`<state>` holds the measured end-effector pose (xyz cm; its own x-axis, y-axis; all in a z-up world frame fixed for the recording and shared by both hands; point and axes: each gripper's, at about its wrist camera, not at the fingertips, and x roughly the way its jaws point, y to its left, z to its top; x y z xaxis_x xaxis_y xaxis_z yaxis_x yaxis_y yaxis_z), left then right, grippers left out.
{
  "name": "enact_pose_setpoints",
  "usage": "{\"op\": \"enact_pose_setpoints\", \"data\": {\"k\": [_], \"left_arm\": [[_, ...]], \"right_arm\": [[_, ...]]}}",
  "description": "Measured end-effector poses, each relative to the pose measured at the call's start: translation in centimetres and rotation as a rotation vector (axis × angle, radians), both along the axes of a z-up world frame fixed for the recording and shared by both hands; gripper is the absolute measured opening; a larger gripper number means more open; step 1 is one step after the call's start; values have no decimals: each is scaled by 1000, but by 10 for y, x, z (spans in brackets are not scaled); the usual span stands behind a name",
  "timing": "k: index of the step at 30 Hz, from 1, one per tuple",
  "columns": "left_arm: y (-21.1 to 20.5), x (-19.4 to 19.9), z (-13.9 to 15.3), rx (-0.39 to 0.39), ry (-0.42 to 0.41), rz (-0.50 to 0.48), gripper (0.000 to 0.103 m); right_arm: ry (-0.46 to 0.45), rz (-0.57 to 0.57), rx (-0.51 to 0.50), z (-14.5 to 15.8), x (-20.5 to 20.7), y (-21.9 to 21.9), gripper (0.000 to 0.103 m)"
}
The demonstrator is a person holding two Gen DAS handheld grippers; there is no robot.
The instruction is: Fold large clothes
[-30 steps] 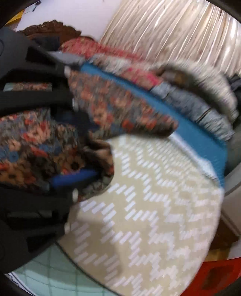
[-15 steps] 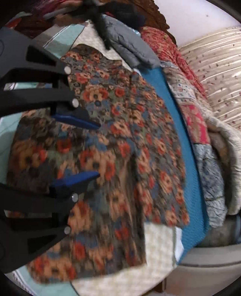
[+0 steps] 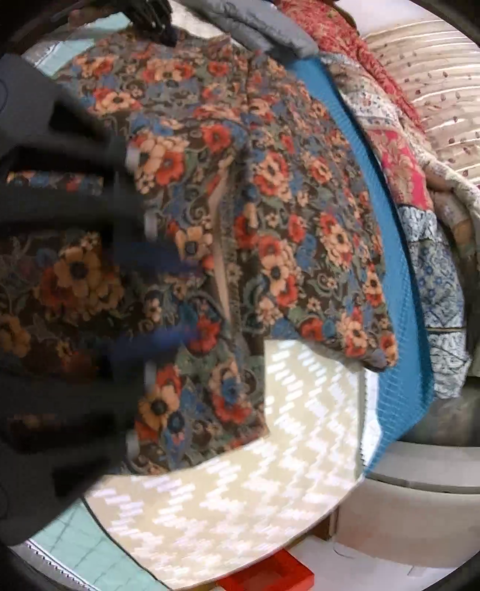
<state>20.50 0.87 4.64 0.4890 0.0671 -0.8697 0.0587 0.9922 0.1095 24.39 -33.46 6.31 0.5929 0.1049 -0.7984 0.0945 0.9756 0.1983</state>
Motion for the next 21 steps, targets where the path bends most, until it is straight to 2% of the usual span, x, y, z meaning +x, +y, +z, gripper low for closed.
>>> {"op": "enact_pose_setpoints", "data": {"k": [2, 4, 6, 7, 8, 9, 11, 14, 16, 18, 19, 20, 21], "left_arm": [[2, 2, -1, -8, 2, -3, 5], [4, 1, -1, -4, -1, 13, 5], [6, 1, -2, -2, -6, 24, 5], [5, 1, -2, 3, -7, 23, 5], [5, 1, 0, 9, -7, 21, 5], [5, 0, 2, 10, -5, 21, 5], [13, -3, 10, 17, -8, 52, 5], [23, -8, 30, -4, -96, 87, 5], [18, -2, 38, -10, -139, 69, 5], [6, 13, 39, -22, -158, 21, 5], [1, 19, 36, -22, -154, 11, 5], [-3, 29, 27, -23, -140, 1, 5], [-3, 36, 16, -23, -119, 2, 5]], "right_arm": [[-91, -80, 20, 20, -6, -18, 3], [-140, -137, 78, 28, -9, -38, 3], [-69, -133, 92, 12, 5, -41, 5], [18, -83, 87, -5, 15, -36, 9], [43, -62, 77, -8, 17, -34, 10], [30, -58, 76, -5, 19, -31, 11], [-22, -85, 116, 14, 10, -42, 32], [-153, -62, 172, 53, 7, -45, 37], [-158, -20, 176, 66, 30, -30, 37], [-128, 36, 166, 74, 70, -9, 37], [-106, 59, 162, 74, 92, -1, 40], [-66, 98, 171, 69, 125, 20, 51], [-41, 116, 166, 64, 146, 30, 55]]}}
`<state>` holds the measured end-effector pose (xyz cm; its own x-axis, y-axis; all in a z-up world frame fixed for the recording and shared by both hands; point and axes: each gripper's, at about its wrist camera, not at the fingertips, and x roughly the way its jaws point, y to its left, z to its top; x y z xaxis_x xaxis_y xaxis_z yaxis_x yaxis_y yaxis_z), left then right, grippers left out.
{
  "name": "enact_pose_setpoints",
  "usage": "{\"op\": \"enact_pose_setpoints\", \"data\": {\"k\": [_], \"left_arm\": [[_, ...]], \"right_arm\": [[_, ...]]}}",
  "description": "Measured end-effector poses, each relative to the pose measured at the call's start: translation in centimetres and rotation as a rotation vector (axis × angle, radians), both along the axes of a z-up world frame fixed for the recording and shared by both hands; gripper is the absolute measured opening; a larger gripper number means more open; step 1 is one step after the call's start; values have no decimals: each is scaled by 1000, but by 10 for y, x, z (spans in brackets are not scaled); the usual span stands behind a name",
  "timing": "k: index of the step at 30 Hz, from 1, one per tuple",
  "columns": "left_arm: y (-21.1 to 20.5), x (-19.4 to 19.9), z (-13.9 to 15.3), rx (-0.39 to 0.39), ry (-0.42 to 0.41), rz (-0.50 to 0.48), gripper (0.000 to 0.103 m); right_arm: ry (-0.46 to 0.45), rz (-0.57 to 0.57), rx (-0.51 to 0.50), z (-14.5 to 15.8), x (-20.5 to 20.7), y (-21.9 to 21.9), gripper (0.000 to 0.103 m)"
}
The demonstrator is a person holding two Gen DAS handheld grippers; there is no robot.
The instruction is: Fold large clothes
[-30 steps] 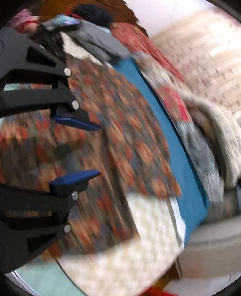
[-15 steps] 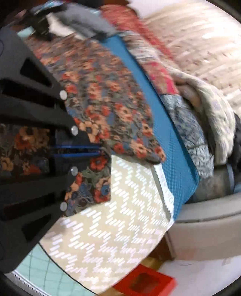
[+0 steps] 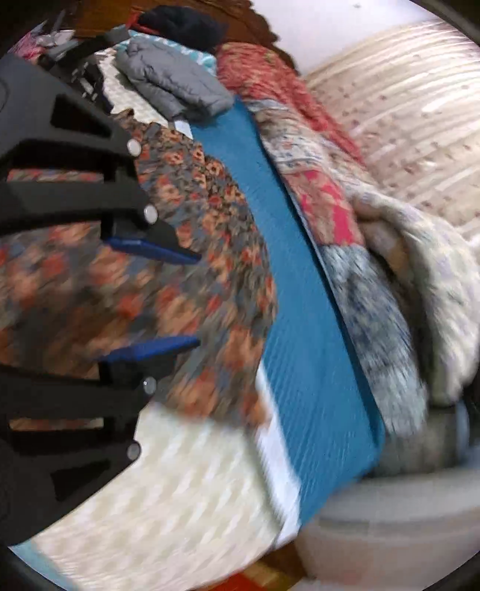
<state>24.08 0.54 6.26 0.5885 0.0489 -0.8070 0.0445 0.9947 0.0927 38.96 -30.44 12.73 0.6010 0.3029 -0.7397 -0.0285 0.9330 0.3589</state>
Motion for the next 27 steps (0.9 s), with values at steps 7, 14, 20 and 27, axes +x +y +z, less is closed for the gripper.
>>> {"op": "enact_pose_setpoints", "data": {"k": [7, 14, 20, 27], "left_arm": [[19, 1, -34, -97, -54, -4, 4], [15, -2, -34, -82, -79, -1, 4], [12, -5, -33, -54, -86, 0, 4], [6, -6, -33, -7, -91, 0, 4]], "right_arm": [[162, -37, -171, -56, 147, 31, 77], [212, -24, -180, -86, 155, 28, 31], [42, -7, -29, -25, 103, 14, 17], [-86, 120, 3, 25, 12, 47, 16]]}}
